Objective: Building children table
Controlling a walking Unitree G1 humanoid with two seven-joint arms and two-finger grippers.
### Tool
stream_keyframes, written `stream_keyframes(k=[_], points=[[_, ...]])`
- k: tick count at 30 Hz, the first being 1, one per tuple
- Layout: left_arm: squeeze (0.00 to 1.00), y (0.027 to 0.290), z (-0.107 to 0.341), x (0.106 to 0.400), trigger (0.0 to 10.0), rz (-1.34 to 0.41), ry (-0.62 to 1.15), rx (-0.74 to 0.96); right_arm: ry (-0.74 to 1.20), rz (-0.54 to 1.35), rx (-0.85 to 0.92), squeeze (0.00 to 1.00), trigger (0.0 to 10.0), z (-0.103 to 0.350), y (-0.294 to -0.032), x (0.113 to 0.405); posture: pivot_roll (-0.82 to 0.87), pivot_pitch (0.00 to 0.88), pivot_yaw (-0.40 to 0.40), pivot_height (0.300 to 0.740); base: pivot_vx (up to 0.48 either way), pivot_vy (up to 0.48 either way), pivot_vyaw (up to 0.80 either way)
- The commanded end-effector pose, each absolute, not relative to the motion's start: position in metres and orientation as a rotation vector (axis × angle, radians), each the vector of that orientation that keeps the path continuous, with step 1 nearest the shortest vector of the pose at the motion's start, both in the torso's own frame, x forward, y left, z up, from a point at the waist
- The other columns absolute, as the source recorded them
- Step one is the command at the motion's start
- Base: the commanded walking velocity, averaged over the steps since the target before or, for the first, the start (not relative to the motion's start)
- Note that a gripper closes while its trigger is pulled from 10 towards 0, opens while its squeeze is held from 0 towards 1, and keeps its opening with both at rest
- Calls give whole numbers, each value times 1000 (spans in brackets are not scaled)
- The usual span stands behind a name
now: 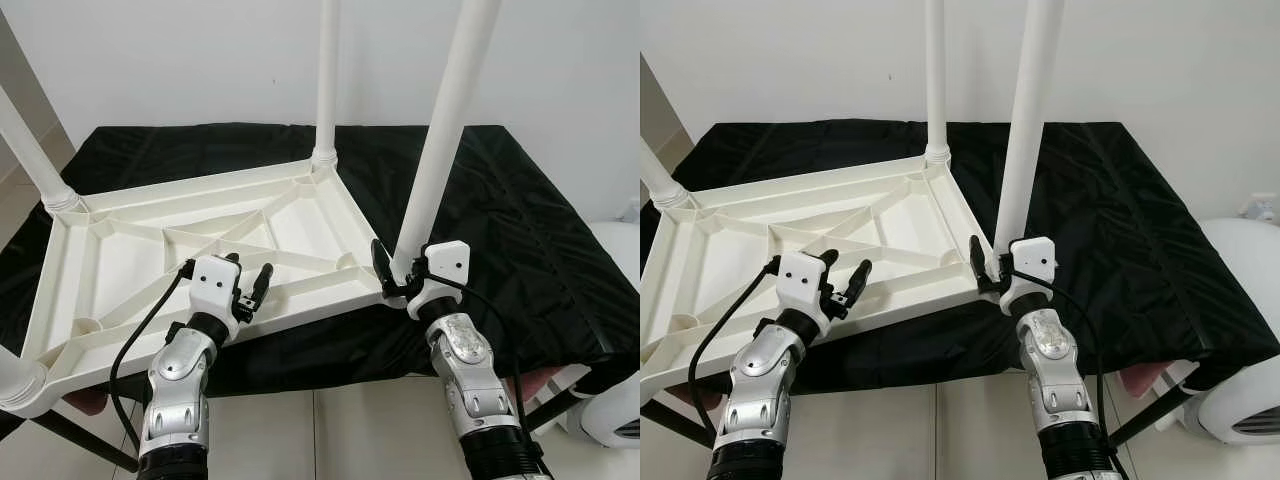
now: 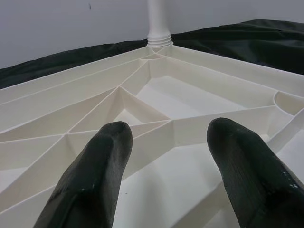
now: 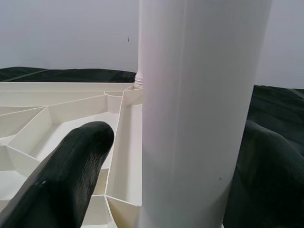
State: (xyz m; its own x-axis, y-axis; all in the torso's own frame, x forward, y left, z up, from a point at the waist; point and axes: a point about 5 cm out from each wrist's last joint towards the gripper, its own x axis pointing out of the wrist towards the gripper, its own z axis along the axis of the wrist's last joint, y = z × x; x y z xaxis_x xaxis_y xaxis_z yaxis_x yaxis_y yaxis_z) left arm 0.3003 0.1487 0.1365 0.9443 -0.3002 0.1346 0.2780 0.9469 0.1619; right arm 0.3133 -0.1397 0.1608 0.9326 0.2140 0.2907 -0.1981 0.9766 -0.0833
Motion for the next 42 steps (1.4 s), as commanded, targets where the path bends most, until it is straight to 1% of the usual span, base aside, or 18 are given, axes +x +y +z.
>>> stream_keyframes(k=[1,9,11,13,17,21,27,42], points=[[0,162,133,301,10000,-51,-156,128,-295,211,-55,0,10000,158,-140,312,-67,58,31,740,0,0,0],[0,171,131,301,10000,16,-139,76,-300,220,-76,0,10000,158,-139,312,-73,55,30,740,0,0,0],[0,181,127,297,10000,90,-113,43,-304,223,-89,0,10000,158,-140,309,-77,55,32,740,0,0,0],[0,185,124,293,10000,122,-101,34,-305,222,-92,0,10000,158,-140,308,-79,54,35,740,0,0,0],[0,187,123,289,10000,149,-100,36,-305,219,-92,0,10000,157,-140,306,-77,53,36,740,0,0,0],[0,191,128,276,10000,226,-128,34,-310,208,-76,0,10000,156,-140,300,-74,50,33,740,0,0,0],[0,193,133,273,10000,244,-145,37,-309,208,-77,0,10000,155,-140,299,-73,47,32,740,0,0,0],[0,189,132,269,10000,202,-129,31,-293,213,-69,0,10000,151,-138,297,-61,42,30,740,0,0,0]])
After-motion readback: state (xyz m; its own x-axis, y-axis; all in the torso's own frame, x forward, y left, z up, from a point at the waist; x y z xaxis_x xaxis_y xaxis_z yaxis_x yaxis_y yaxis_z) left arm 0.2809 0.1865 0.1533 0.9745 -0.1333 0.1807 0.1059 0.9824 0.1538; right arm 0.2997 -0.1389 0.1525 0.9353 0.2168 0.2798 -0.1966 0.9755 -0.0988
